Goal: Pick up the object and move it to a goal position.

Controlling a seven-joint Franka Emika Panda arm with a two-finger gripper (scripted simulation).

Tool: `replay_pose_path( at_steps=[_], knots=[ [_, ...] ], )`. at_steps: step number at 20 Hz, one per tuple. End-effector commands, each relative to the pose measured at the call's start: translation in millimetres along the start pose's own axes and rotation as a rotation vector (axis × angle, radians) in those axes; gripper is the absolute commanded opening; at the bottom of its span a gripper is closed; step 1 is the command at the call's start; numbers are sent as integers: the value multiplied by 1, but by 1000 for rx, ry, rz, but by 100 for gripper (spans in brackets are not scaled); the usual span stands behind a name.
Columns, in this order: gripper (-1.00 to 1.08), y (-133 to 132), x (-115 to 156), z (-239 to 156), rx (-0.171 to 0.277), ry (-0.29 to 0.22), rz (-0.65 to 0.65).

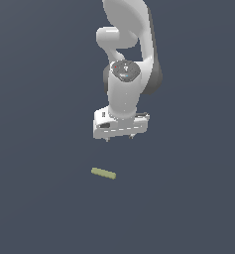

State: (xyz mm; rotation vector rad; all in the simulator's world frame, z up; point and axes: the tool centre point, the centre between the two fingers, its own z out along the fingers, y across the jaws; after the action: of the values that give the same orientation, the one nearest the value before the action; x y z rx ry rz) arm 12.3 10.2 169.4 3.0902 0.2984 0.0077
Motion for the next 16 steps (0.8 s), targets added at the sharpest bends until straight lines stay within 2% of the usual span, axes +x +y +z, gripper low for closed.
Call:
replay_pose_path(
  at_steps=[1,16],
  knots=[
    [100,3,4,4,-1,-1,-42],
    [100,26,32,37,2,-7,-401]
  ],
)
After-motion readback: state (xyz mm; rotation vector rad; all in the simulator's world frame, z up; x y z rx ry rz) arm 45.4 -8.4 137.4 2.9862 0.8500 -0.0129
